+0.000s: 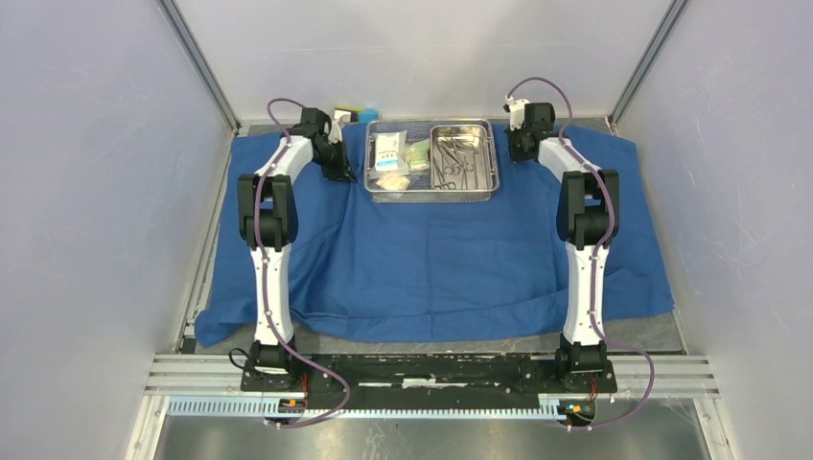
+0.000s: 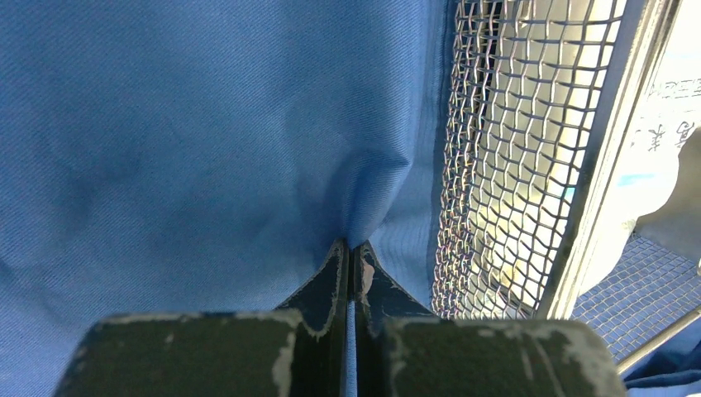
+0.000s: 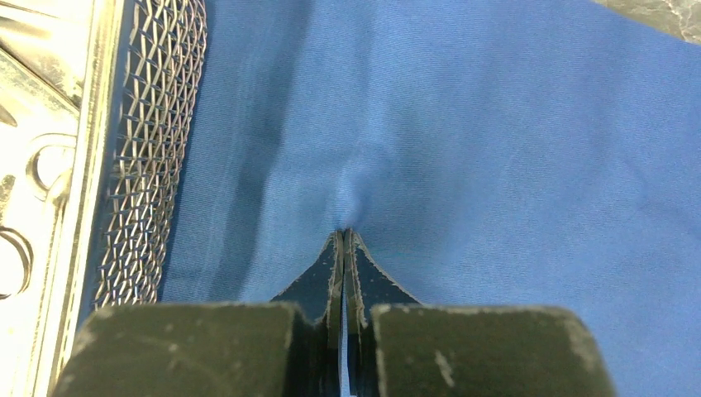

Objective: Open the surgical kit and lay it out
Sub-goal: Smooth out the surgical kit at the center of the board.

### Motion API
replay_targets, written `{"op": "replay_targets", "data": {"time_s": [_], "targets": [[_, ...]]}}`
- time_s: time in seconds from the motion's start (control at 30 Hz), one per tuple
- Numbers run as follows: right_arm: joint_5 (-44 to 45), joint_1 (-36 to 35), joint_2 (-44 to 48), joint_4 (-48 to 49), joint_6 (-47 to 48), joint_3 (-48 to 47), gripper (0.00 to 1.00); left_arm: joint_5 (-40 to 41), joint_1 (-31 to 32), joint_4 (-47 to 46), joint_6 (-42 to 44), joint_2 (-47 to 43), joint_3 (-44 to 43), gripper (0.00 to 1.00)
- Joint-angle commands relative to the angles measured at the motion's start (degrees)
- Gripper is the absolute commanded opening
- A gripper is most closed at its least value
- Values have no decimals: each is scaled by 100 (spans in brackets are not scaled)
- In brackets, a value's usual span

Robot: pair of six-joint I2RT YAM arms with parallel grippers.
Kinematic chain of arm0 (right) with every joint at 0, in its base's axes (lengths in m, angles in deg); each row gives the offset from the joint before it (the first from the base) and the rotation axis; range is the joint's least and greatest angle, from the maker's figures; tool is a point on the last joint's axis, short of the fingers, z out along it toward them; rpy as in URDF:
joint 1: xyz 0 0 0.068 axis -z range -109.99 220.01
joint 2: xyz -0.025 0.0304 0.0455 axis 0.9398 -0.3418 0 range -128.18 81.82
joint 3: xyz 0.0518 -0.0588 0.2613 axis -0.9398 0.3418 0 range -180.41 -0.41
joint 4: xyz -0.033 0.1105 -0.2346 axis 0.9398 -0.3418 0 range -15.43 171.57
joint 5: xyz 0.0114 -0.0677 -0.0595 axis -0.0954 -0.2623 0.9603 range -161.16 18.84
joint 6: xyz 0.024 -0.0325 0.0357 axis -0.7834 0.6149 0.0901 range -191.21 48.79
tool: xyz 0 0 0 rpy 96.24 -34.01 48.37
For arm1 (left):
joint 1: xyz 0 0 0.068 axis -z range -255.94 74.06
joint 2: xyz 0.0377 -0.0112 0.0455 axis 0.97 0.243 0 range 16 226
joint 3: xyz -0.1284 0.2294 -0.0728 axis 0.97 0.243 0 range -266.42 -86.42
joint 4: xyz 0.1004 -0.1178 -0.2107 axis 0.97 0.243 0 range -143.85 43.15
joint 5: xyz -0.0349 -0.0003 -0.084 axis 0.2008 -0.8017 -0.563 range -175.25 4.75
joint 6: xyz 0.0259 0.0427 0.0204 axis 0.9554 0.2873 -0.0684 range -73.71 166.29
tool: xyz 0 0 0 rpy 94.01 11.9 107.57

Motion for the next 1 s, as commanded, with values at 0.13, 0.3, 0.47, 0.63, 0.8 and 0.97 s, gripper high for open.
{"op": "replay_targets", "data": {"time_s": [0.13,0.3,0.47,0.63,0.8,0.97], "targets": [[347,25,-385,185,74,-388,0,398,-236,-295,-157,485,-753,2],[379,19,-387,210,74,-420,0,382,-245,-164,-197,656,-1037,2],[392,14,-484,178,117,-596,0,368,-250,-160,-229,675,-1100,2],[545,13,-607,137,149,-827,0,413,-263,-100,-246,733,-1247,2],[625,9,-659,133,206,-949,0,409,-288,-85,-271,770,-1331,2],[726,13,-660,182,304,-930,0,308,-294,-68,-282,795,-1309,2]]}}
